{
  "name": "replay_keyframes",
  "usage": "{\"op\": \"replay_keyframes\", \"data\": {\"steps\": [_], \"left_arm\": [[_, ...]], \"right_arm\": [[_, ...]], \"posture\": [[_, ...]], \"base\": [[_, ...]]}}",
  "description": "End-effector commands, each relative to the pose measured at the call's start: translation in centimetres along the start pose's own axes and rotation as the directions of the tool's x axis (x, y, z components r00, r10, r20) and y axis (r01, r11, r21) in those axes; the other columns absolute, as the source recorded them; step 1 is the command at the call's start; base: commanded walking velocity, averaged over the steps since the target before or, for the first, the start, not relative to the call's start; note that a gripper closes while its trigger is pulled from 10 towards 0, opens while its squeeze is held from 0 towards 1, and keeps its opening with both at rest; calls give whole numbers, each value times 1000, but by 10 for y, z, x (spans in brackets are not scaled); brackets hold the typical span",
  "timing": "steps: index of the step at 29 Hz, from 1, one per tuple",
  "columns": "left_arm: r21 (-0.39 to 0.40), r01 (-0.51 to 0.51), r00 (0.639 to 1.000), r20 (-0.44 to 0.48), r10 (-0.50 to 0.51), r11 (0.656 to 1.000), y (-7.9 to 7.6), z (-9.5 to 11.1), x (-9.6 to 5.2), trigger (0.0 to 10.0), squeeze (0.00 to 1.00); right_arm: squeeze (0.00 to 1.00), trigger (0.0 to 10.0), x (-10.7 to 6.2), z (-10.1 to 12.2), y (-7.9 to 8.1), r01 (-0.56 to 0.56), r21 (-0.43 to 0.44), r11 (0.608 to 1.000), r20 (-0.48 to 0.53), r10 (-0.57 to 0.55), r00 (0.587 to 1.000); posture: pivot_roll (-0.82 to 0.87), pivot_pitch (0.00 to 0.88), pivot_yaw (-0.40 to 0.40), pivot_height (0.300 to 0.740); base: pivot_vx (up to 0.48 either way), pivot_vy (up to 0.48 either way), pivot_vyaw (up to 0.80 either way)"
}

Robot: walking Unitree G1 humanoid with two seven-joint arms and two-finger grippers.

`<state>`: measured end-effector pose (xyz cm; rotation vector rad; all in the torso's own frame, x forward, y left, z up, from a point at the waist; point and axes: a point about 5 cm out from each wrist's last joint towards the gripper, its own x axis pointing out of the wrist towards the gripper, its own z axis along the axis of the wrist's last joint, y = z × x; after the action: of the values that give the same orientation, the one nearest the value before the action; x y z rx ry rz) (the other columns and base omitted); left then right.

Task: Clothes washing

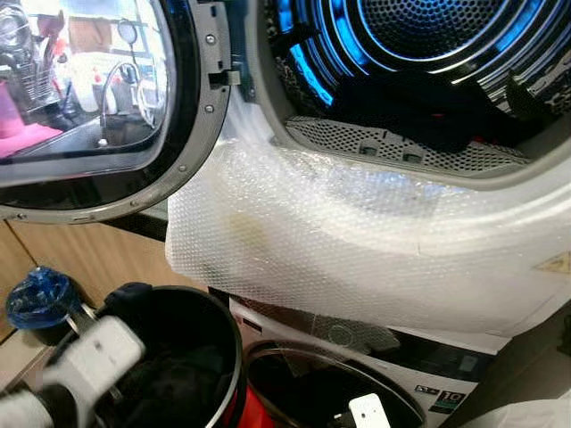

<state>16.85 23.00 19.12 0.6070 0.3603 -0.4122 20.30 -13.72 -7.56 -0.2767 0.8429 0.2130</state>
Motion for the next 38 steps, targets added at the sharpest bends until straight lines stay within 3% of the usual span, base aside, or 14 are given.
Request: {"op": "replay_keyframes", "data": {"steps": [1, 2, 5, 9, 16, 20, 31, 35, 38], "left_arm": [[-8, 46, 999, 9, -45, 999, 2, 6, -9, 10000, 1000], [-41, 146, 989, 11, -145, 988, -2, 6, -18, 10000, 1000], [-112, 248, 969, 43, -245, 962, -4, 1, -24, 10000, 1000], [-204, 291, 956, 102, -275, 935, 2, -4, -18, 10000, 1000], [-189, 353, 935, 26, -355, 916, 2, -11, -15, 10000, 1000], [-159, 443, 879, -116, -463, 882, 0, -28, -19, 10000, 1000], [-99, 544, 823, -129, -553, 833, -3, -33, -6, 10000, 1000], [-34, 543, 822, -179, -540, 839, -2, -40, 4, 10000, 1000], [-53, 550, 823, -132, -552, 833, -5, -43, 14, 10000, 1000]], "right_arm": [[0, 10000, -1, -4, 1, -9, -9, 1000, -20, 9, 1000], [0, 10000, -1, -4, 2, -11, -8, 1000, -22, 11, 1000], [0, 10000, -1, -5, 3, -17, -15, 1000, -28, 16, 999], [0, 10000, 0, -3, 5, -32, -38, 999, -28, 31, 999], [0, 10000, 1, 5, 4, -36, -40, 999, -6, 36, 999], [0, 10000, 1, 1, 1, -24, -38, 999, -18, 24, 1000], [0, 10000, 0, -1, 2, -23, -35, 999, -24, 22, 999], [0, 10000, 0, -1, 1, -22, -36, 999, -24, 21, 999], [0, 10000, 0, -1, 1, -22, -42, 999, -25, 21, 999]], "posture": [[464, 0, -2, 740], [469, 0, -2, 740], [476, 0, -8, 740], [472, 0, -21, 740], [441, 0, -14, 740], [442, 0, -15, 740], [427, 0, -17, 740], [428, 0, -21, 740], [428, 0, -22, 740]], "base": [[0, 0, 0], [0, 0, 0], [0, 0, 0], [0, 0, 0], [0, 0, 0], [0, 0, 0], [0, 0, 0], [0, 0, 0], [0, 0, 0]]}}
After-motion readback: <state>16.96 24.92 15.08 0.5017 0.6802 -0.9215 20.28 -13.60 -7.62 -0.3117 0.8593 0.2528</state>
